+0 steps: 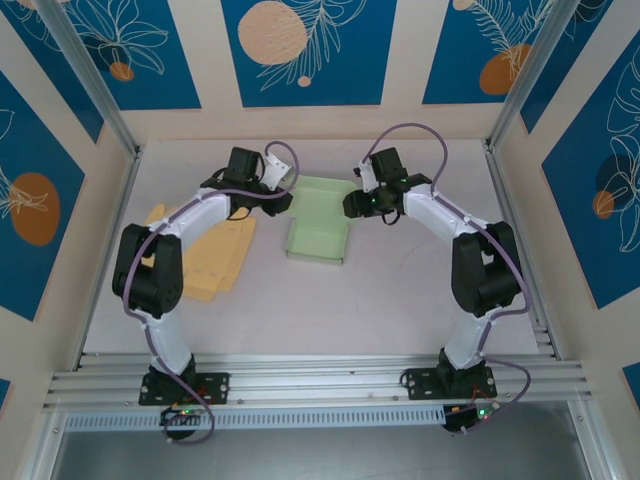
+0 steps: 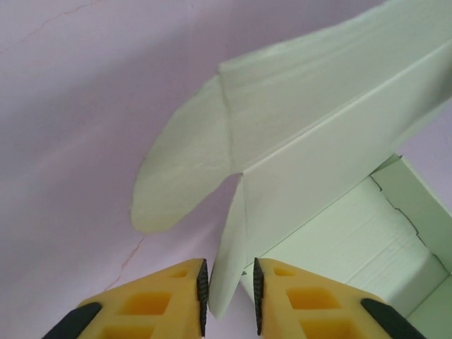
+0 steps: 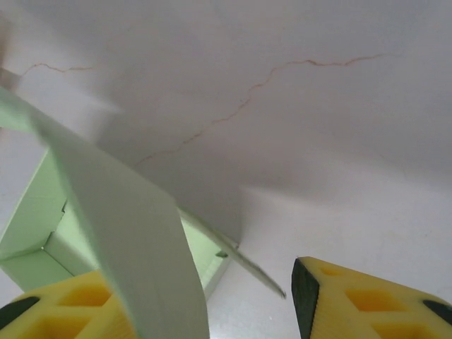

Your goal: Fold the paper box

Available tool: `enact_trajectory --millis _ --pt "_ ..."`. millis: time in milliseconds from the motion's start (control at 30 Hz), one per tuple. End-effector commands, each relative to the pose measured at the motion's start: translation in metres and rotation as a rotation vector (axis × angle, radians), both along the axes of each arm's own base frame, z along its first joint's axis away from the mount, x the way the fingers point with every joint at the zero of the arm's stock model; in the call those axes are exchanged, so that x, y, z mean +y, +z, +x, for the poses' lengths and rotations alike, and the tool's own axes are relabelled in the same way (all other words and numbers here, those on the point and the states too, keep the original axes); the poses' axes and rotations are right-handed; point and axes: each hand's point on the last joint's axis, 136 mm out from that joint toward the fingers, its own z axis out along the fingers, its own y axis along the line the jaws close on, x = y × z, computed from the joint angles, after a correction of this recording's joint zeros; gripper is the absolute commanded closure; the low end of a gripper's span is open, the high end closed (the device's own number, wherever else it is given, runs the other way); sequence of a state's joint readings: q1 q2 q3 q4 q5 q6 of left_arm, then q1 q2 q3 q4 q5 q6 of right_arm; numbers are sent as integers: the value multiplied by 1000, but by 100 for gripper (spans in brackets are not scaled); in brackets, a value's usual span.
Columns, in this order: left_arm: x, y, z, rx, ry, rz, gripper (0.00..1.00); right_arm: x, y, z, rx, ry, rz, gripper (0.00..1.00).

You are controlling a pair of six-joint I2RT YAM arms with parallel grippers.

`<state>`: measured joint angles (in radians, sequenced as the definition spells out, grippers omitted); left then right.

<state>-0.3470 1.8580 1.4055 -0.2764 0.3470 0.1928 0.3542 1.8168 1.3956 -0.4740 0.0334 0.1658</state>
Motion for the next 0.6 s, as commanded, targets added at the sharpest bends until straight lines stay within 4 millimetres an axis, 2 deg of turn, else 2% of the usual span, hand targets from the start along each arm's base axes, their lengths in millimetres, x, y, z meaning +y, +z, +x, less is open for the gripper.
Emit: enact_trajectory --millis 0,267,400,567 --pt "1 -2 4 10 -12 6 82 9 7 8 -18 17 17 52" --pt "0 6 5 4 36 -32 99 16 8 10 -18 0 -3 82" --pt "-4 15 -1 -19 91 -57 100 13 7 12 -35 -52 -54 90" --pt "-10 19 -7 -65 180 -55 100 20 15 12 -105 -103 -88 92"
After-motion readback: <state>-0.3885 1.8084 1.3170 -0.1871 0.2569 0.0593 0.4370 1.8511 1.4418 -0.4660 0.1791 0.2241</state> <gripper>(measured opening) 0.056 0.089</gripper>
